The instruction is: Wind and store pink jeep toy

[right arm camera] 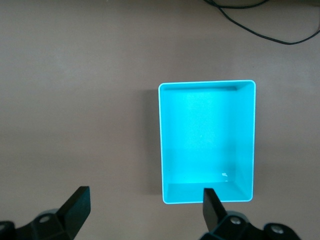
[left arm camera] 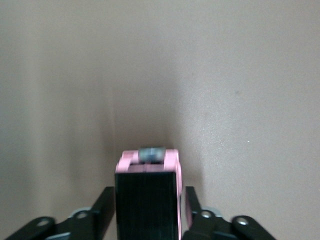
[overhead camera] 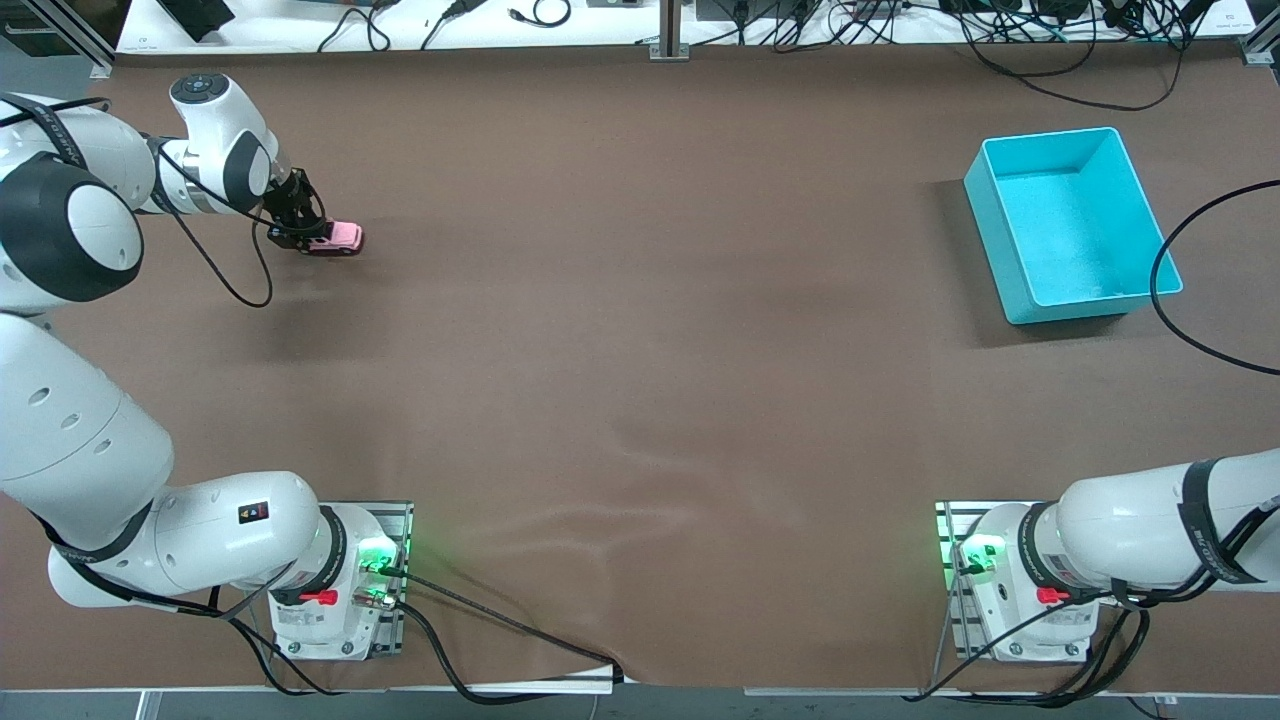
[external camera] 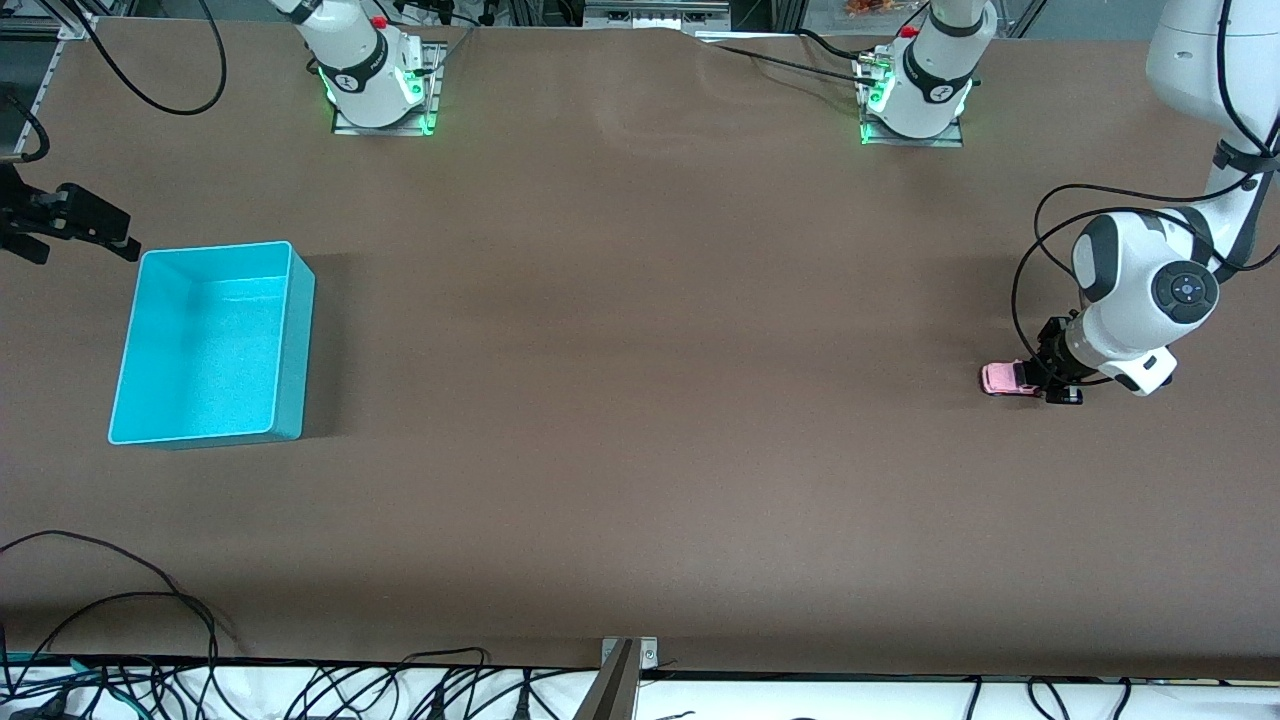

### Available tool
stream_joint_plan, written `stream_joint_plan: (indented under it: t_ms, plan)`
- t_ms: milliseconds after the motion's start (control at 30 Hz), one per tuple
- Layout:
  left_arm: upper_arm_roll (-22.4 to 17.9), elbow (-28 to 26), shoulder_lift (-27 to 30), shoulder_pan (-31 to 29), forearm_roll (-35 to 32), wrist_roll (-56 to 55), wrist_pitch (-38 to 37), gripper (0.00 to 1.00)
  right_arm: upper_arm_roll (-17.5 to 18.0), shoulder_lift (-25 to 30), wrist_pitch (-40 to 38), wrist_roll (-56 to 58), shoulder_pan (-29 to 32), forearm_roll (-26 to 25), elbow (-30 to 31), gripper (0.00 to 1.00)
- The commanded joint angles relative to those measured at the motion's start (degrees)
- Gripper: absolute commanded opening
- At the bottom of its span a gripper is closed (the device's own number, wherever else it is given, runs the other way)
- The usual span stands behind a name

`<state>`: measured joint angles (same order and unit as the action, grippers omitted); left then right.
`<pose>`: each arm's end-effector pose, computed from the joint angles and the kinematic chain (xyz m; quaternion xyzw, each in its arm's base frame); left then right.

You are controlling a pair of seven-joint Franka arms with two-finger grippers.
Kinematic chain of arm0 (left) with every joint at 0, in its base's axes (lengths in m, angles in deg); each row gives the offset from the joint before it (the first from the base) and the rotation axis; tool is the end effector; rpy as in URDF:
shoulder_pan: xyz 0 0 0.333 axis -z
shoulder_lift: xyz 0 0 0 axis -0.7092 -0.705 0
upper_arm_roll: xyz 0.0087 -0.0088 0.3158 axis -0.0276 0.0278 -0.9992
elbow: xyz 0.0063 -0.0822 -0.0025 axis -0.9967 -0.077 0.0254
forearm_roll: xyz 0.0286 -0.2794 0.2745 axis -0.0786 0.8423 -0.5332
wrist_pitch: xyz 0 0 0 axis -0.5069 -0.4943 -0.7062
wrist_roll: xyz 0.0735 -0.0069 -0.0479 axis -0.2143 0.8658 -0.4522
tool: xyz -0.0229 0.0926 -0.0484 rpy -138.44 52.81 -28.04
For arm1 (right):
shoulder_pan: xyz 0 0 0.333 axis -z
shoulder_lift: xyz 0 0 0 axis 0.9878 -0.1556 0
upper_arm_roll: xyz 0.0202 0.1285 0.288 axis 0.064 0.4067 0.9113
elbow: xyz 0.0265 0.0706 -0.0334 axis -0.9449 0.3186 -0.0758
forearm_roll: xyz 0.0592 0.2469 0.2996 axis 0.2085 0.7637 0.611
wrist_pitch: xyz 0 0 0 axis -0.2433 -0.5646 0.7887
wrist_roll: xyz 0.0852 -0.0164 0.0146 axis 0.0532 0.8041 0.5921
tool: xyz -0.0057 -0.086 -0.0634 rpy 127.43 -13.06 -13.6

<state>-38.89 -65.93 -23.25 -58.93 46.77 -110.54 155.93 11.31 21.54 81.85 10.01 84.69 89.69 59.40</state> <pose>0.5606 0.1182 0.1953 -0.7211 -0.6911 -0.0243 0.0427 0.5707 -0.0289 0.6182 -0.9997 -0.0230 -0.0061 0.0020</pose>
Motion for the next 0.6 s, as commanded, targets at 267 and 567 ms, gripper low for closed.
stream_joint_plan:
  t_ms: [267, 567]
  plan:
    - [1.35, 9.56, 4.92, -0.92, -1.39, 2.99, -20.73, 1.0, 0.09, -0.31, -0.94, 0.83, 0.41, 0.9, -1.27, 1.0]
    - [4.16, 16.93, 9.49, -0.91, -1.21, 15.52, -30.99, 1.0, 0.18, -0.31, -0.94, 0.74, 0.32, 0.9, -1.27, 1.0]
